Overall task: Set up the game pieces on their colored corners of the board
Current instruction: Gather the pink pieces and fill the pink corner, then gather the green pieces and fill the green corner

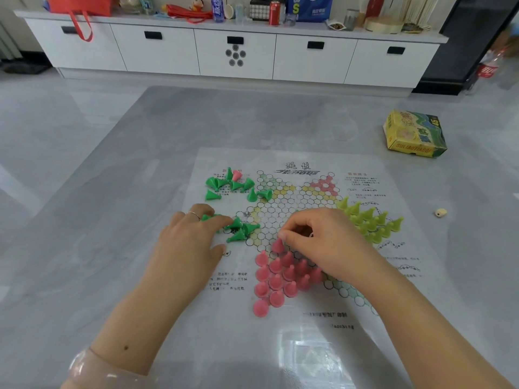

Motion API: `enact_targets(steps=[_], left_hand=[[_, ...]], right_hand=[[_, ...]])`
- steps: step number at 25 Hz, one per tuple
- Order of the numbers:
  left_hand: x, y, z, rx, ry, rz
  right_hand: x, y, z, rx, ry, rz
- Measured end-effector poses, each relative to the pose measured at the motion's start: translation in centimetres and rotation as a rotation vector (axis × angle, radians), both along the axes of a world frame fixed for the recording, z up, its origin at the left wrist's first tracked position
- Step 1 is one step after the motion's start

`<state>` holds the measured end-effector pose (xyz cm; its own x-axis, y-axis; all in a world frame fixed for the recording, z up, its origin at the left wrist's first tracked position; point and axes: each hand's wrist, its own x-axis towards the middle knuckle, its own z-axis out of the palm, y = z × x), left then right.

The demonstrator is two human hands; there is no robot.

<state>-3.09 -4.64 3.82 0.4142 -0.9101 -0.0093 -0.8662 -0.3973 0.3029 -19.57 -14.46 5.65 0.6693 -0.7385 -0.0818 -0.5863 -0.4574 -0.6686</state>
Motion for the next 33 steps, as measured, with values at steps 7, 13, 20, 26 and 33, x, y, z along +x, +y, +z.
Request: enact_targets(steps=[7, 13, 20, 26, 33], left_hand=[[0.6, 0.0, -0.5, -0.035, 0.086, 0.039], [1.1, 0.2, -0.8, -0.079, 0.098, 0.065], [1.0, 0.3, -0.8, -0.08, 0.086, 0.074], [1.0, 0.3, -0.8, -0.082, 0.085, 0.077], [0.9, 0.0, 0.3, -0.236, 0.156, 0.117]], right_hand=[[0.3, 0.1, -0.4, 0.02, 0.04, 0.016], [0.2, 0.2, -0.5, 0.042, 0.046, 0.025], [0.1, 0.1, -0.7, 0.034, 0.04, 0.041], [-0.1, 0.1, -0.4, 0.04, 0.021, 0.072], [-1.1, 0.1, 1.1, -0.062, -0.057, -0.023]])
